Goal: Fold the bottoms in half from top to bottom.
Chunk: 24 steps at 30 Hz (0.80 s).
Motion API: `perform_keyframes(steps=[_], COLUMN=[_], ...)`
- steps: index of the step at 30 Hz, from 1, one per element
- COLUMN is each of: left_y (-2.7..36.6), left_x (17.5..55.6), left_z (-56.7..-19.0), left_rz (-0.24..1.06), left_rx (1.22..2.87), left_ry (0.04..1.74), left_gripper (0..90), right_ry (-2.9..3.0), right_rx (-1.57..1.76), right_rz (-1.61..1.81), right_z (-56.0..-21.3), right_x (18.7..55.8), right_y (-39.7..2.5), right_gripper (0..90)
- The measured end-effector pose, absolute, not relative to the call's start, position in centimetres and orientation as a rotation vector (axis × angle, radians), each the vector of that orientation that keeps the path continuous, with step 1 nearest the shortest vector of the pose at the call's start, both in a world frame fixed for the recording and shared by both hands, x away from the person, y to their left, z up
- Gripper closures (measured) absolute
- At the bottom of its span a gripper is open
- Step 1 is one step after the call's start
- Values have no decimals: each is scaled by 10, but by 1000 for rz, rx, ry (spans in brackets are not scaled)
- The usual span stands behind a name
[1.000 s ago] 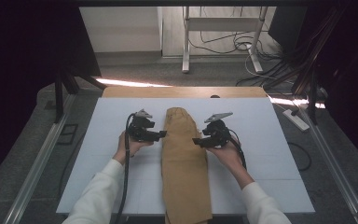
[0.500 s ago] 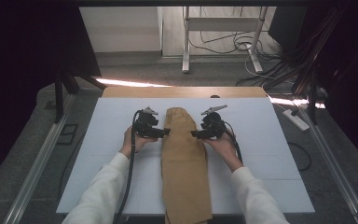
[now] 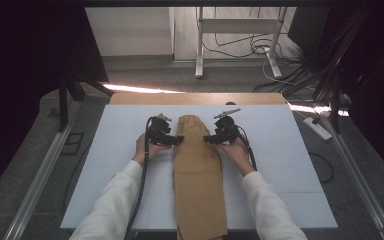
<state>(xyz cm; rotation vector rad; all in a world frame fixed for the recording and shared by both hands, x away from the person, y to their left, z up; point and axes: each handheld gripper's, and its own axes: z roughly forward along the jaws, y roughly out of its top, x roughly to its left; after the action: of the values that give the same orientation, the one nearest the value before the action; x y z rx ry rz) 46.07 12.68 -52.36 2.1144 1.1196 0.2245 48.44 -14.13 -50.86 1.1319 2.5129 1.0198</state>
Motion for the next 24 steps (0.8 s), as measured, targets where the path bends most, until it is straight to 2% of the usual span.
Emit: perform_keyframes(steps=[14, 22, 24], left_y=[131, 125, 124], left_x=[462, 464, 464], left_z=[-526, -534, -534], left_rz=[201, 163, 157], left_rx=[2129, 2156, 2151], left_ry=[1127, 1128, 1123], left_gripper=[262, 315, 352], right_ry=[2529, 2529, 2529], right_rx=[1126, 1068, 1057], right_rz=[974, 968, 969], right_z=[-520, -523, -523], right_x=[492, 492, 491], right_y=[-137, -134, -132], right_gripper=[328, 326, 372])
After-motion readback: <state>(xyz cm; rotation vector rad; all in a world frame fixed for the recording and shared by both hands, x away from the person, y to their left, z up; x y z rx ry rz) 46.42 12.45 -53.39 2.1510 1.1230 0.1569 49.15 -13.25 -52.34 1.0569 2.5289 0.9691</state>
